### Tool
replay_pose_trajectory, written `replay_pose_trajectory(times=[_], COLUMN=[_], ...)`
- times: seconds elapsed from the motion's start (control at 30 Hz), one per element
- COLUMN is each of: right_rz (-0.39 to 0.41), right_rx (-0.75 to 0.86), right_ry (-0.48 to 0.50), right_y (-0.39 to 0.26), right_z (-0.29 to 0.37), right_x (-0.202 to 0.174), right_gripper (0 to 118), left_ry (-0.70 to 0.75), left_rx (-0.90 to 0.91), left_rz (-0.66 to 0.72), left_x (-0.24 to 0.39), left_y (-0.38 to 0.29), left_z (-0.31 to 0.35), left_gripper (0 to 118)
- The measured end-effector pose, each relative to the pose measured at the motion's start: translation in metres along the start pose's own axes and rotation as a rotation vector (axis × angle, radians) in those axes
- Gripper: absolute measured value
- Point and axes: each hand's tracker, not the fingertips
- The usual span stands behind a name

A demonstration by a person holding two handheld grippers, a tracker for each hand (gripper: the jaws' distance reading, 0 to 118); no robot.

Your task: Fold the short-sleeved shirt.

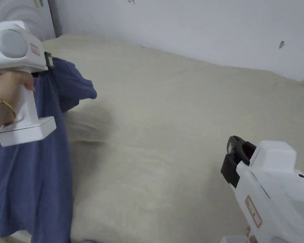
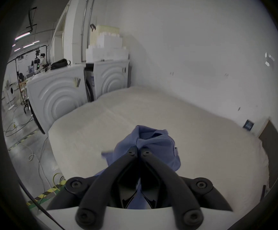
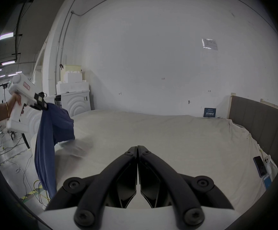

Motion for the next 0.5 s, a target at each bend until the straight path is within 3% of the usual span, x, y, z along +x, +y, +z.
replay_pose_trajectory(times=[0.5], right_rz=[-0.083], right_rx=[0.068], right_ry=[-0.129], right_y=[-0.008], right_z=[0.075], right_x=[0.049], right_gripper=[0], left_ry=[-0.331], left_rx=[0.353], left_rz=[-0.131], left_x=[0.133], left_y=[0.135], left_z=[0.152], left_gripper=[0])
